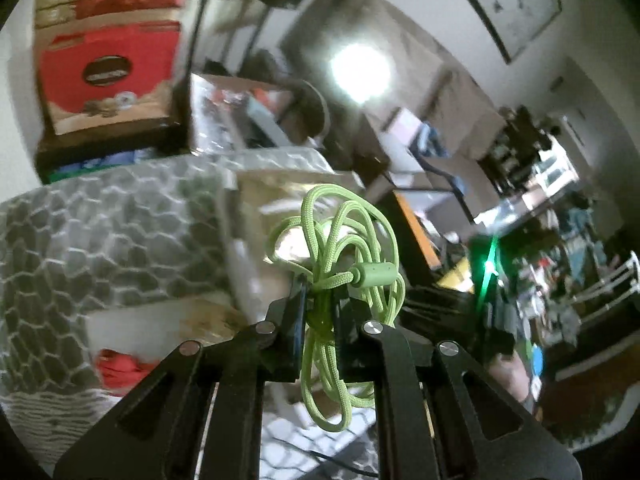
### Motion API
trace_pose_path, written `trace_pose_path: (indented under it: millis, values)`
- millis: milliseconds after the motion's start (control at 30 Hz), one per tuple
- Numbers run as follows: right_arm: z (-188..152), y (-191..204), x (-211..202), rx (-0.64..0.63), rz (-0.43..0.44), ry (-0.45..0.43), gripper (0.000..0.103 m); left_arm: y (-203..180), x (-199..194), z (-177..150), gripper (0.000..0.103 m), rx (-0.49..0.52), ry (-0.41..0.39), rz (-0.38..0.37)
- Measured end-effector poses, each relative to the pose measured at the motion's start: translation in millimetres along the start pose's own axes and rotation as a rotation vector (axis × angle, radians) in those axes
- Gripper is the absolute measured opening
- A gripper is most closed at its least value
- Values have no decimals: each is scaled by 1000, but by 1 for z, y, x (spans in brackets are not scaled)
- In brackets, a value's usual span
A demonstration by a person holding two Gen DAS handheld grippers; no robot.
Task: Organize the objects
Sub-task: 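Carry the green cable into the cardboard box and release it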
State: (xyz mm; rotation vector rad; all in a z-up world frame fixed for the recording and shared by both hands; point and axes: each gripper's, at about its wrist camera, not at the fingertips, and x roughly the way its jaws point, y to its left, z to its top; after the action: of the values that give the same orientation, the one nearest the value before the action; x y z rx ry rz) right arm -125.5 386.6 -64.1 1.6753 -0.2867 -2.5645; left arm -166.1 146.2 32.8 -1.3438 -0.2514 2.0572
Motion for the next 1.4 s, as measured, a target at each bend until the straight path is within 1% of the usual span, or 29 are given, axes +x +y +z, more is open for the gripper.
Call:
trace_pose_path:
  millis: [100,167,233,300,433,500,533,567,633,800,1000,1067,1200,1267,1300,1333,1367,1400]
  values:
    - [0,-1,1,5,7,0,28,-10,16,-7,11,6,29,0]
    - [-1,-1,0,7,9,-1,28,-12,28,-9,11,-18,49,-10]
    - [-2,-1,1,6,10,1,28,-13,36,-14,11,-49,65,-36]
    - [-3,-3,0,7,12,1,28,-17,35,-15,11,-53,58,-56]
    - [-4,-2,0,9,16,3,28,-27,23,-9,11,-58,19,-74]
    - [-4,-3,0,9,15,2,28,-28,22,-5,11,-88,20,-91]
    - [-4,-3,0,8,14,1,28,-28,23,-4,11,-109,27,-121]
    - [-4,-3,0,9,14,1,28,-30,24,-2,11,-110,29,-124]
    - [-4,-3,0,11,15,1,28,-33,27,-3,11,-88,31,-86]
    - [-5,-3,0,5,15,3,28,-17,44,-14,11,-117,98,-35]
    - [-5,-3,1,9,17,5,28,2,69,-31,11,-113,154,88]
    - [-6,-3,2,9,18,9,28,2,79,-37,12,-85,161,149]
    - [-6,-3,3,9,17,14,28,-11,83,-44,14,4,149,228]
    - [-6,-3,3,9,18,14,28,-20,81,-45,24,44,137,266]
    - [-5,-3,3,9,18,13,28,-24,78,-45,36,60,123,290]
    - [-5,-3,3,9,18,11,28,-29,73,-46,43,72,110,280]
    - [-5,-4,2,10,18,10,28,-31,70,-44,44,79,99,286]
    - [-5,-4,2,11,18,9,28,-35,66,-44,49,88,87,299]
